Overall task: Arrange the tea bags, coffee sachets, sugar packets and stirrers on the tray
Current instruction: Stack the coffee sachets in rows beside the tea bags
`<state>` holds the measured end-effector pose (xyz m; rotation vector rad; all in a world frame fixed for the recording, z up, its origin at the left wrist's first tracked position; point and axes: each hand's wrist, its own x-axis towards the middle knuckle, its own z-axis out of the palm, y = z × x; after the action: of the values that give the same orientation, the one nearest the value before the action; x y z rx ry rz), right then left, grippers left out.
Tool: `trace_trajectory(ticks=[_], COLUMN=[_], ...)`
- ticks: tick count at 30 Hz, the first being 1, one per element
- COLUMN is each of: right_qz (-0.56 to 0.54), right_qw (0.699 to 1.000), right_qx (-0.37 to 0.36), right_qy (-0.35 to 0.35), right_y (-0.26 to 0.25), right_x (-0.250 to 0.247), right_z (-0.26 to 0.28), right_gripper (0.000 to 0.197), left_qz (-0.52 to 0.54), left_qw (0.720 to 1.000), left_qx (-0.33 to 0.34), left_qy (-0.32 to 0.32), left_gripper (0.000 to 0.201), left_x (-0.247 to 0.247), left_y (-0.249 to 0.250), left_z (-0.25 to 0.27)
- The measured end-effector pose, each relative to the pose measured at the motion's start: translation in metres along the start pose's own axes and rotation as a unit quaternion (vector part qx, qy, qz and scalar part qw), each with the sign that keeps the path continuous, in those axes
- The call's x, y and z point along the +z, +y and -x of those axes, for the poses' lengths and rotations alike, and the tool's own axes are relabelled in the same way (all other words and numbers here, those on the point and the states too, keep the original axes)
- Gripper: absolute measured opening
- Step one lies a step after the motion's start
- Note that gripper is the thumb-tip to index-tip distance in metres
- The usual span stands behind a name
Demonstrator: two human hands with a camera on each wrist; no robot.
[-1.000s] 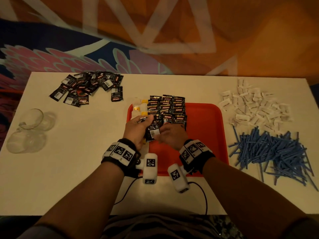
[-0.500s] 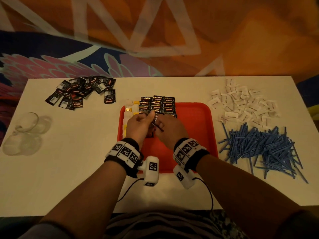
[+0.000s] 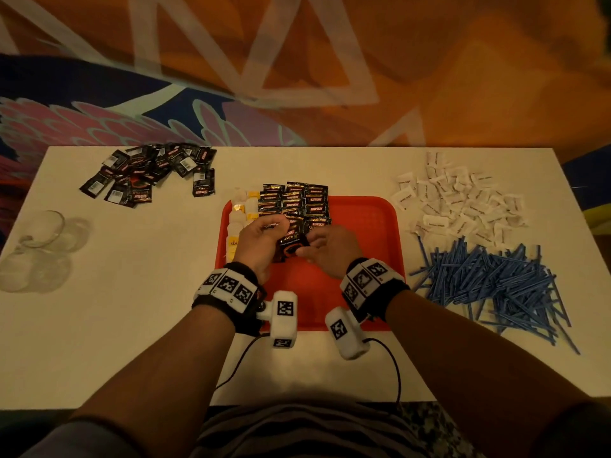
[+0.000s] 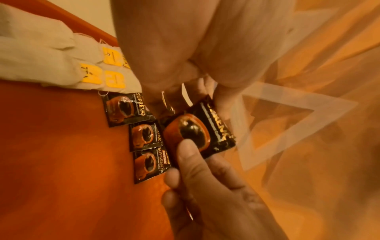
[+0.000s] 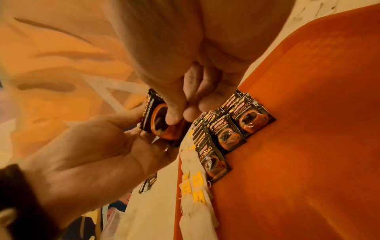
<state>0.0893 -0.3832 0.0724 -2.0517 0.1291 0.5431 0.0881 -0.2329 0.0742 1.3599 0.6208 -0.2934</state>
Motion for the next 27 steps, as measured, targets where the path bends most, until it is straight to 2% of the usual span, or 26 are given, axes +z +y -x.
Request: trace_trajectory(ticks=[3,5,7,9,11,12,14,15,16,18,21,24,27], right_qz=[-0.001,0.034,0.088,0.122,0.142,0.15,0.124,0.102,0.084,0.054,0.045,0.04,0.05], right_qw=[1.0,0.999,0.996,0.991,0.986,0.984,0.984,0.985,0.984,0.983,0.98,0.98,0.979], right_qx=[0.009,0.01,0.025,0.057,0.083,0.094,0.123,0.14,0.151,0.17,0.188,0.185,0.184], right_qy=[-0.008,0.008,0.004,-0.004,-0.001,0.002,0.015,0.025,0.034,0.044,0.037,0.053,0.065], right_y=[0.007,0.01,0.015,0.021,0.026,0.029,0.033,0.037,0.039,0.042,0.041,0.039,0.039], right_x=[0.008,0.012,0.014,0.014,0.016,0.017,0.02,0.023,0.025,0.031,0.037,0.04,0.043], right_z=[0.001,-0.001,-0.008,-0.018,-0.03,-0.035,-0.043,-0.047,-0.05,-0.056,-0.064,-0.069,-0.074], right_gripper=[0.014,0.014,0.017,0.015,0.022,0.022,0.013,0.012,0.015,0.021,0.028,0.023,0.019], left_qz=[-0.025,-0.076,-0.159,-0.269,-0.395,-0.477,-0.636,-0.685,-0.72,-0.762,-0.793,-0.8,-0.796], left_qw=[0.999,0.995,0.981,0.955,0.908,0.868,0.761,0.716,0.68,0.629,0.588,0.578,0.582], left_qx=[-0.001,0.03,0.064,0.092,0.12,0.132,0.131,0.133,0.139,0.149,0.145,0.14,0.14], left_qy=[0.038,0.062,0.087,0.089,0.062,0.043,-0.001,-0.016,-0.029,-0.048,-0.064,-0.075,-0.082], left_gripper=[0.008,0.004,0.019,0.025,0.021,0.026,0.042,0.05,0.056,0.065,0.068,0.068,0.068], left_x=[0.001,0.001,-0.003,-0.011,-0.022,-0.027,-0.036,-0.039,-0.042,-0.046,-0.05,-0.051,-0.051], left_y=[-0.009,-0.013,-0.016,-0.02,-0.026,-0.029,-0.033,-0.033,-0.033,-0.034,-0.037,-0.037,-0.034], left_z=[-0.007,-0.008,-0.012,-0.014,-0.02,-0.022,-0.022,-0.022,-0.022,-0.023,-0.027,-0.032,-0.035])
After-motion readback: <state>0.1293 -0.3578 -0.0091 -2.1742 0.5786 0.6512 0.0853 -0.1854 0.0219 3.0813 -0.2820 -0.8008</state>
